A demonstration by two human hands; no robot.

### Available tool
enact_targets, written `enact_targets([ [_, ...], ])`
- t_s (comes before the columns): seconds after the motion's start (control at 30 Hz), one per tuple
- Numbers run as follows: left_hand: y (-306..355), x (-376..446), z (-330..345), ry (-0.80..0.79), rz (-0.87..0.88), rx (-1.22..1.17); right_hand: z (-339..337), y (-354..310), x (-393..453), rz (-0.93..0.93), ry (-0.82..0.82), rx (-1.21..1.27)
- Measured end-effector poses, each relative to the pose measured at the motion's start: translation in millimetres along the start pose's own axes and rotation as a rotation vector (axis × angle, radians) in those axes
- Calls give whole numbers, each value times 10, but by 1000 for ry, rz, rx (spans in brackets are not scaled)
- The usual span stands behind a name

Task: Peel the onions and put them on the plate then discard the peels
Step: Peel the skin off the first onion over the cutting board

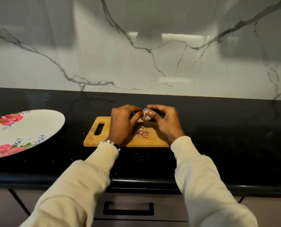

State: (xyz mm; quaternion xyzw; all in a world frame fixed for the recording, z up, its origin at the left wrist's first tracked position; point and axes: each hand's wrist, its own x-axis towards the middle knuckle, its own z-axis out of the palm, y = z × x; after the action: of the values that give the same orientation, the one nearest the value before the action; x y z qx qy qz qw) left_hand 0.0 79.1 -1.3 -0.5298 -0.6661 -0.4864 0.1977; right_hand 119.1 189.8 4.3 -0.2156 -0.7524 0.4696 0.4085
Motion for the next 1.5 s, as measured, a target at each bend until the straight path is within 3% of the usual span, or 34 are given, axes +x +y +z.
enact_targets([
  [0.23, -16, 3, 33, 16, -57, 9, -7, 1, -2, -10, -17, 55],
  [0.47, -46, 14, 21, 49, -160, 31, 0, -7, -5, 59, 2, 306],
  [0.63, -43, 7, -5, 85, -198, 45, 11, 15, 6, 59, -11, 295],
  [0.8, -33, -2, -2, 32, -149, -14, 2, 18, 16, 14, 13, 208],
  [0.97, 63, -23, -21, -75, -173, 123, -12, 19, 14, 2, -9, 205],
  [1.5, 76, -21, -21, -80, -356, -208, 14, -74, -66, -42, -9, 227],
])
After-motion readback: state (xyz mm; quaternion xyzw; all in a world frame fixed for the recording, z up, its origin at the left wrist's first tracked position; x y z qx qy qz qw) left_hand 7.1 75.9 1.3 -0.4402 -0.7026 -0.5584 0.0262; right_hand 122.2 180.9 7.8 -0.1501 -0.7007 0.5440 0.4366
